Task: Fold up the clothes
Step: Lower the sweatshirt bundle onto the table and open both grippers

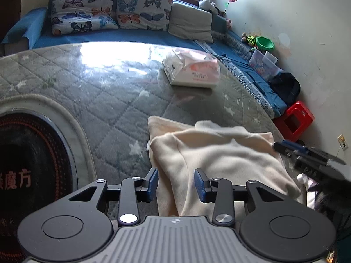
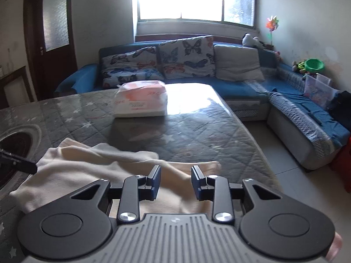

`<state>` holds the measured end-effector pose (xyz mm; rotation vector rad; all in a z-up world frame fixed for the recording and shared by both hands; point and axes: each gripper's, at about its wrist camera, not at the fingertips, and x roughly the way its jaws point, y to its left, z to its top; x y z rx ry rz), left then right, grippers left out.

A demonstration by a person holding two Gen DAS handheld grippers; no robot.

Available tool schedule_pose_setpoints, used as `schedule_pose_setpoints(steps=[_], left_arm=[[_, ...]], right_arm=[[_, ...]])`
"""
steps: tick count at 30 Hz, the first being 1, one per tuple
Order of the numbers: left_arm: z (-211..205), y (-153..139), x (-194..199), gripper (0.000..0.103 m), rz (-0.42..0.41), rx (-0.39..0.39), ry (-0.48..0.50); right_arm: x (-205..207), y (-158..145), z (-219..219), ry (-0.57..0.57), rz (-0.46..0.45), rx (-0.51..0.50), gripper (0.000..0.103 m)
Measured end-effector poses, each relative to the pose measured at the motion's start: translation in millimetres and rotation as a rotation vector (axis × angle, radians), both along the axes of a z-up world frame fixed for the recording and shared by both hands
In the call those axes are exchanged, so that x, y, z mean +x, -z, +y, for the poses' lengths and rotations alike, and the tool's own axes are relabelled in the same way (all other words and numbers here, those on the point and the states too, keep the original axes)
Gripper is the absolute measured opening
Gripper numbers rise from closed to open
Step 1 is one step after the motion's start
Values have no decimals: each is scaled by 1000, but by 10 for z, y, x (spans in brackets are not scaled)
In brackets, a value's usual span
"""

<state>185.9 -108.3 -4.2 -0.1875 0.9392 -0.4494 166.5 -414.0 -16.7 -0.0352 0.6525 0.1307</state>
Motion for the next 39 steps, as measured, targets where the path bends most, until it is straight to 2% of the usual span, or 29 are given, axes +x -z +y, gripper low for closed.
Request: schedule_pose_setpoints(steps=[9,19,22,28,39], left_arm=[[-199,69,250,39,-13,49,9],[-400,214,472,40,-58,169,-5],[-393,191,455,43,-62,160,-4],[-399,150,355,50,-73,165,-5],[-351,48,6,54,-81,129,5]], right_arm=[[242,232,150,-16,48,3,37],[314,283,178,-8,48,-3,48],[226,188,217,-13,24,7,56],[88,169,275,-28,33,18,66],[-518,59,154,-26,6,40,71]])
